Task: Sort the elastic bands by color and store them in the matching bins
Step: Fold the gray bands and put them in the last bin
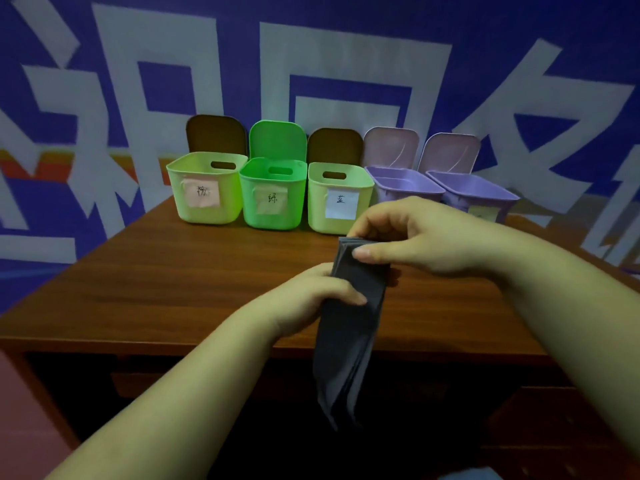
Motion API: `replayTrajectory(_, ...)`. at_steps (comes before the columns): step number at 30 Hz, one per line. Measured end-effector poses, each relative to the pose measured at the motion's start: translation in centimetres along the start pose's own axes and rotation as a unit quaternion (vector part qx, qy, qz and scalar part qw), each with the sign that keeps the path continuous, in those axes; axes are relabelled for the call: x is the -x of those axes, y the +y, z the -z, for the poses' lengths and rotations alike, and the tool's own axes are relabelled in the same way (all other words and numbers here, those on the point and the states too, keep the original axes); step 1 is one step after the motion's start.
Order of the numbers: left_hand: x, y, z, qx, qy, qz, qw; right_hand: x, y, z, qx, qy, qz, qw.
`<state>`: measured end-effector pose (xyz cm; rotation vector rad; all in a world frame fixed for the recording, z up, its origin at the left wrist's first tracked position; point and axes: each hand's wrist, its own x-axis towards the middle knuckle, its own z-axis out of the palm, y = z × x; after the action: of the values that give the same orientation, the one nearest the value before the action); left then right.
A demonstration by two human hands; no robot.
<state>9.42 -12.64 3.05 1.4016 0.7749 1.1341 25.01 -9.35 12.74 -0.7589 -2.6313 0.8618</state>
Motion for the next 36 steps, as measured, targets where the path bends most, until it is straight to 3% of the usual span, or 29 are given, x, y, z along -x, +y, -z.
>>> replayTrajectory(5,-1.6,0.3,-0.5,0.07,-0.039,0.013,0.997,-0.7,0.6,1.7,0.042,0.02,0.015,0.999)
replayTrajectory(8,-2.3,-0.6,-0.1,0.086,-0.038,0.051,0.994,-1.0,1.2,2.6,0.011,0.007,-0.009,1.0)
replayTrajectory(13,-1.7,-3.8,0.3,0.096,-0.059,0.146,0.983,-2.5,2.7,4.3,-0.001,0.086,-0.029,0.996)
replayTrajectory(17,-1.5,-5.8,-0.8,0.147,-0.026,0.172,0.974,-4.7,4.8,3.9,0.034,0.125,-0.053,0.99)
replayTrajectory(23,-1.0,-7.0,-0.4,0.329,0.036,0.16,0.93,-6.4,6.9,2.5,0.019,0.183,-0.069,0.981)
replayTrajectory(29,-0.5,-6.0,-1.5,0.23,0.05,0.168,0.957,-6.5,6.6,2.9,0.031,0.188,-0.061,0.98)
replayTrajectory(36,-0.2,-5.4,-1.3,0.301,0.078,0.179,0.934,-7.5,6.0,2.9,0.019,0.159,-0.065,0.985)
